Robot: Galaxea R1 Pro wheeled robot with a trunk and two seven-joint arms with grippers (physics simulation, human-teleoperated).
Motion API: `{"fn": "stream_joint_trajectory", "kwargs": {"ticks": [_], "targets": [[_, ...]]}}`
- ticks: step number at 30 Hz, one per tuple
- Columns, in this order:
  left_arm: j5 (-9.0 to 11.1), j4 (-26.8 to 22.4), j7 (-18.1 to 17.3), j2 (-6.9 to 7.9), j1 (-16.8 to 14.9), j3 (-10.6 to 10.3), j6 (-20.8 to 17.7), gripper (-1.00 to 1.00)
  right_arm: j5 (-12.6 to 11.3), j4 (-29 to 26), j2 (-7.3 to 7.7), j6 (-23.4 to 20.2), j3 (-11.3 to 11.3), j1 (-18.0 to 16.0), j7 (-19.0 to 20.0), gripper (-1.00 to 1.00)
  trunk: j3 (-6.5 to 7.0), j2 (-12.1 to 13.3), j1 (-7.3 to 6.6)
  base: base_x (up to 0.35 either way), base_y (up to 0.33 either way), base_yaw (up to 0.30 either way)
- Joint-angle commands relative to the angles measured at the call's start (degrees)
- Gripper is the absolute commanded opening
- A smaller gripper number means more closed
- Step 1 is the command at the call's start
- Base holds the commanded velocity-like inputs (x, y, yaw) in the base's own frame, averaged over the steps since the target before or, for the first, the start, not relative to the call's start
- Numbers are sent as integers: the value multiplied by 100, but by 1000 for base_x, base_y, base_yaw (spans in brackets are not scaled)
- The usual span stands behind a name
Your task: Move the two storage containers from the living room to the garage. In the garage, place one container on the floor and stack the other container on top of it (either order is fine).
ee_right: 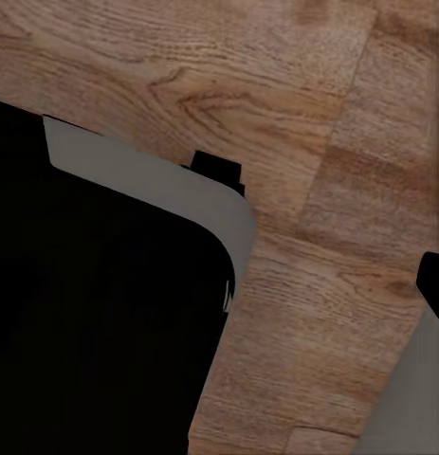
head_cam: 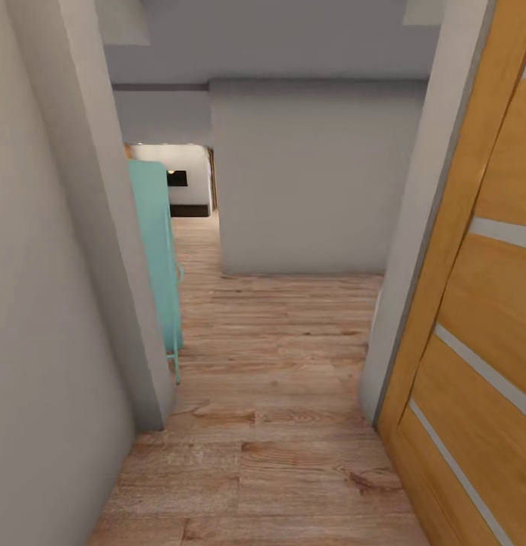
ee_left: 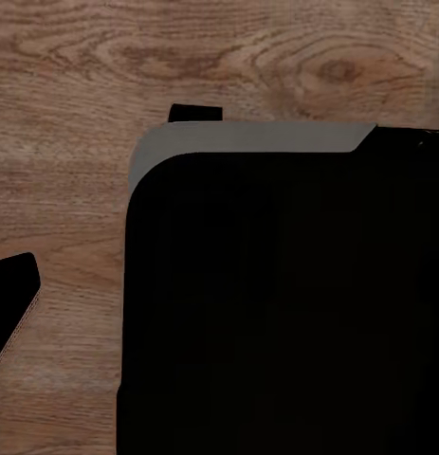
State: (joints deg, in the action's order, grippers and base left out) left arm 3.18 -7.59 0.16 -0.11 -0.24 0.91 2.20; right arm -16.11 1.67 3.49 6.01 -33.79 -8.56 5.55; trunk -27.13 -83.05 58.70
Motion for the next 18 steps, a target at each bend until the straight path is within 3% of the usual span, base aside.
{"fn": "stream_joint_trajectory", "kwargs": {"ticks": [1,18], "targets": [[33,1,2,-3,-2,4,13,100,-63,18,0,37,-40,-6,33,100,-6,-2,3,321,0,0],[33,-2,37,2,-2,6,17,100,-68,16,-6,32,-40,-5,-33,100,-6,-2,3,321,0,0]]}}
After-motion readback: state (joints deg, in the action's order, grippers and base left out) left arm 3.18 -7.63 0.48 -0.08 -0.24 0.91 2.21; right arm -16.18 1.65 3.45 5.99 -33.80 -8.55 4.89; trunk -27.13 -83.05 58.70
